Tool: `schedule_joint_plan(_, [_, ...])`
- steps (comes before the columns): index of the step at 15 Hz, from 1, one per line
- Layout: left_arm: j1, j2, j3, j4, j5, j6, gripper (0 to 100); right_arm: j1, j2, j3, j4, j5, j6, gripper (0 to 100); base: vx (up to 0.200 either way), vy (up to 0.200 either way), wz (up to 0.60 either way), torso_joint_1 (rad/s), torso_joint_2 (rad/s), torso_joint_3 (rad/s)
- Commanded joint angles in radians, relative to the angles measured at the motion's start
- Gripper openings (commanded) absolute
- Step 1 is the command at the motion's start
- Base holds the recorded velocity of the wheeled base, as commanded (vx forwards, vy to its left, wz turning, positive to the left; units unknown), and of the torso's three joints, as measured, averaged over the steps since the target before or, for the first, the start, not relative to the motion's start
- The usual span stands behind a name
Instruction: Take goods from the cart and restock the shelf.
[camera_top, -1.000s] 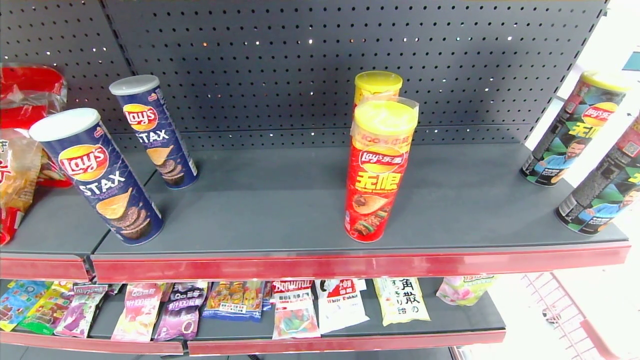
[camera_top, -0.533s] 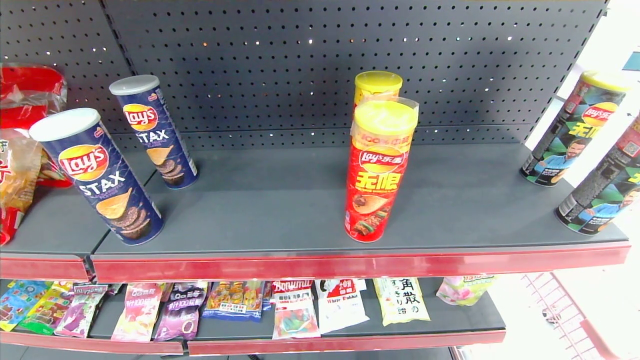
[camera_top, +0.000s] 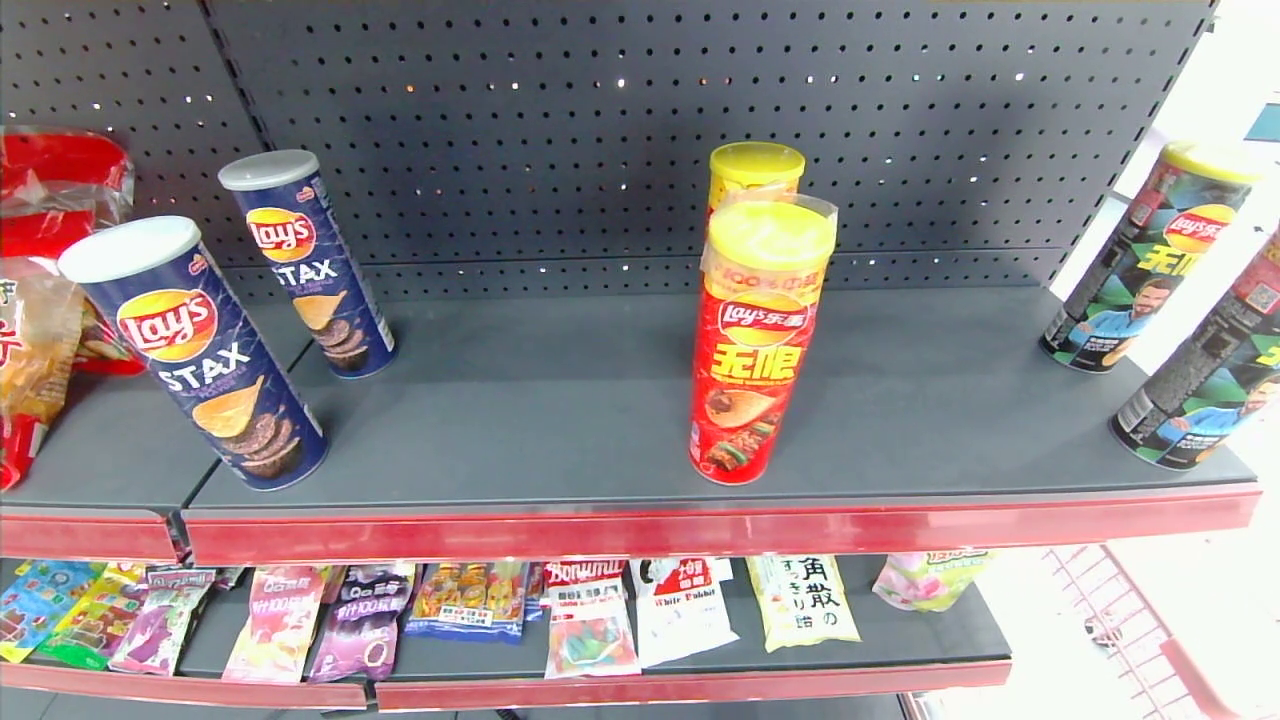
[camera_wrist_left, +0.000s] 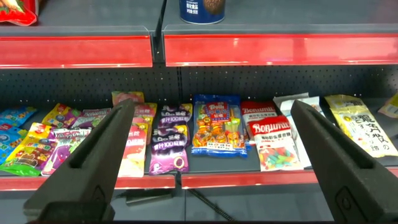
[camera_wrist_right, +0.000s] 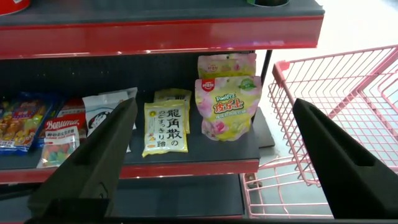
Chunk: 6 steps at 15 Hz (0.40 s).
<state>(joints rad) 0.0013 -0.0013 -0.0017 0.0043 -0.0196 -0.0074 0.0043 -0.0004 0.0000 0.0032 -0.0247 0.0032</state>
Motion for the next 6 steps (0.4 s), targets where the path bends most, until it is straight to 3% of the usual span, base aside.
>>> schedule_joint_plan(1, [0.0, 0.001, 0.0, 0.0, 0.0, 0.0, 100, 0.0, 0.0, 0.0, 0.0, 0.0, 0.0, 100, 0.0, 0.0, 0.0, 0.0, 0.0, 0.0])
schedule_joint_plan(6, [0.0, 0.001, 0.0, 0.0, 0.0, -0.002, 100, 0.0, 0.0, 0.0, 0.0, 0.0, 0.001, 100, 0.0, 0.0, 0.0, 0.0, 0.0, 0.0])
